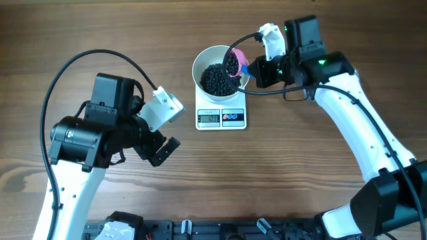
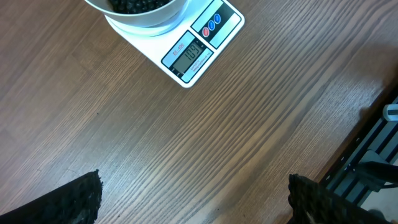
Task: Scoop item into bowl and weigh 150g on scale
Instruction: 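Carry the filled scoop left over the white bowl, then tip the scoop and shake beans into the white bowl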
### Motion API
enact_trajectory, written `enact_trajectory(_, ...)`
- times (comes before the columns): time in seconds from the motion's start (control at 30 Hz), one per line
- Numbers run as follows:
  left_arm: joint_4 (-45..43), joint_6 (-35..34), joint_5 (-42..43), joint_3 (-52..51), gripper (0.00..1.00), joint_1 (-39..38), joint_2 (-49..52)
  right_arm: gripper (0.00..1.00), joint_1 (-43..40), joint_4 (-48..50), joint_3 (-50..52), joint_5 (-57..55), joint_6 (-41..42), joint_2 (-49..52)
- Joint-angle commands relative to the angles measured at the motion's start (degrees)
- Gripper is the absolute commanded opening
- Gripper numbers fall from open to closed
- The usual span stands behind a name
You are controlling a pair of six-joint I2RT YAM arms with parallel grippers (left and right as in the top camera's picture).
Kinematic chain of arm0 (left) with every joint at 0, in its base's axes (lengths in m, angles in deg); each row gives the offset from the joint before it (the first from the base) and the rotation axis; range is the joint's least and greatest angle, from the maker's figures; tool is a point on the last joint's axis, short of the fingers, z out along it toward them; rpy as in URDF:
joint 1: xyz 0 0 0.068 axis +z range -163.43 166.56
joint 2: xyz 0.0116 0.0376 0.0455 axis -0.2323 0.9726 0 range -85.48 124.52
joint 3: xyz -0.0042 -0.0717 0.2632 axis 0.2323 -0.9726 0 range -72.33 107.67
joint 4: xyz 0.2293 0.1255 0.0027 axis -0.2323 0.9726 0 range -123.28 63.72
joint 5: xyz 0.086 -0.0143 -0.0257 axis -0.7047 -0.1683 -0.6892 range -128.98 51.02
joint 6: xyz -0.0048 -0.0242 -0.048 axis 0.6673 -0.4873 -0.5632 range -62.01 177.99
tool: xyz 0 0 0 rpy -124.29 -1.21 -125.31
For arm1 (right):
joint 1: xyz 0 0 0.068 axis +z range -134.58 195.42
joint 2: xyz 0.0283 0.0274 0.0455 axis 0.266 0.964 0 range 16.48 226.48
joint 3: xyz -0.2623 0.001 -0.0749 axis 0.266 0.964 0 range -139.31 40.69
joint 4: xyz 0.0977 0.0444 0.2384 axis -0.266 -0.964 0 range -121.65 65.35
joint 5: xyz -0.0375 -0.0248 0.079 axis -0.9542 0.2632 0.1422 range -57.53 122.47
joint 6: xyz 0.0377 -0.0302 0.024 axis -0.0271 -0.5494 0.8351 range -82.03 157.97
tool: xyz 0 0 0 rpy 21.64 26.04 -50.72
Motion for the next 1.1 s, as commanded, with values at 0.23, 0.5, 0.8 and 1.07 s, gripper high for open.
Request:
enact_trajectory(0.23, -0.20, 1.05, 0.07, 0.33, 1.00, 0.31, 0.17, 0.05, 1.57, 4.52, -0.07, -2.69, 2.49, -1.14)
enact_trajectory(0.5, -0.20, 1.05, 0.07, 0.33, 1.00, 0.31, 0.17, 0.05, 3.19, 3.98, -0.07, -2.29, 8.26, -1.14)
enact_trajectory(0.8, -0.20, 1.05, 0.07, 0.33, 1.00, 0.31, 0.17, 0.05, 3.98, 2.73, -0.09, -4.83, 11.10, -1.16)
enact_trajectory(1.07, -0.20, 1.05, 0.07, 0.33, 1.00, 0.31, 0.17, 0.04, 5.01, 0.35, -0.09, -9.70, 10.97, -1.14)
